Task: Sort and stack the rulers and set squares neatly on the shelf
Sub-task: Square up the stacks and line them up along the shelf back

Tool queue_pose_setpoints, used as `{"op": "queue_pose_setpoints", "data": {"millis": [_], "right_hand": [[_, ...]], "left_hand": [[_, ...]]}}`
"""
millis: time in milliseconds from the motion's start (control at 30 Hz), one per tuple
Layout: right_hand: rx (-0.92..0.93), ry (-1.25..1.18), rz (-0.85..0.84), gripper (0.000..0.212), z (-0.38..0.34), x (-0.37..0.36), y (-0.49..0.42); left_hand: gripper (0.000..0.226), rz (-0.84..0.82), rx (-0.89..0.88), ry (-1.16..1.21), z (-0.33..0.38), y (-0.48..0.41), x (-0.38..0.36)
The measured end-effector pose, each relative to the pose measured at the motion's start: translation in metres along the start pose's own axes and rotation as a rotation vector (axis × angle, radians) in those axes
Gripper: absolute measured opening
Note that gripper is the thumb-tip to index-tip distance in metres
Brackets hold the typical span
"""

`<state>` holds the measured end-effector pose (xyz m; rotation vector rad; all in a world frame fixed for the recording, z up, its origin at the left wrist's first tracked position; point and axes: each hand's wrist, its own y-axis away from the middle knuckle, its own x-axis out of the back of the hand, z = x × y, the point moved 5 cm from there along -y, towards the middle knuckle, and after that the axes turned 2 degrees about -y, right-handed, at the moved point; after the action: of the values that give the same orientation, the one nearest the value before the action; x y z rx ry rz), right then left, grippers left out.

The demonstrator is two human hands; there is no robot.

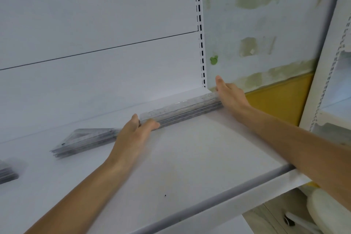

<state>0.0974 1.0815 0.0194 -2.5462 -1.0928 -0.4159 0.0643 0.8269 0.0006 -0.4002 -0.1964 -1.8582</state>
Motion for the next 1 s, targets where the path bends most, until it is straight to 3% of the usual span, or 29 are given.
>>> {"op": "queue_pose_setpoints", "data": {"millis": [333, 433, 467, 567, 600, 700, 767, 933, 1000], "right_hand": [[-0.034, -0.036, 0.013, 0.054, -0.001, 0.001, 0.002], [-0.031, -0.029, -0.002, 0.045, -0.001, 0.000, 0.003], [-0.023, -0.006, -0.010, 0.040, -0.001, -0.001, 0.003], [-0.013, 0.032, -0.025, 0.034, -0.002, -0.003, 0.002], [-0.005, 0.036, -0.030, 0.033, -0.003, -0.003, 0.002], [0.049, 0.065, -0.050, 0.028, -0.002, -0.003, 0.006], [0.086, 0.080, -0.070, 0.024, -0.001, -0.004, 0.007], [0.120, 0.102, -0.078, 0.024, -0.001, -0.006, 0.007], [0.127, 0.087, -0.075, 0.024, 0.000, -0.007, 0.007]], "left_hand": [[0.055, -0.109, -0.008, -0.097, -0.003, -0.005, -0.002], [0.099, -0.140, -0.028, -0.109, -0.005, -0.004, -0.003], [0.098, -0.137, -0.031, -0.076, -0.004, -0.005, -0.002], [0.056, -0.188, -0.041, -0.015, 0.003, 0.000, -0.003], [0.060, -0.191, -0.045, -0.032, 0.002, -0.001, -0.003], [0.100, -0.164, -0.050, -0.181, -0.005, -0.007, -0.002], [0.092, -0.154, -0.096, -0.275, -0.002, -0.005, -0.002], [0.022, -0.065, -0.169, -0.286, 0.002, 0.001, -0.001], [0.022, -0.022, -0.175, -0.276, 0.005, 0.003, -0.001]]}}
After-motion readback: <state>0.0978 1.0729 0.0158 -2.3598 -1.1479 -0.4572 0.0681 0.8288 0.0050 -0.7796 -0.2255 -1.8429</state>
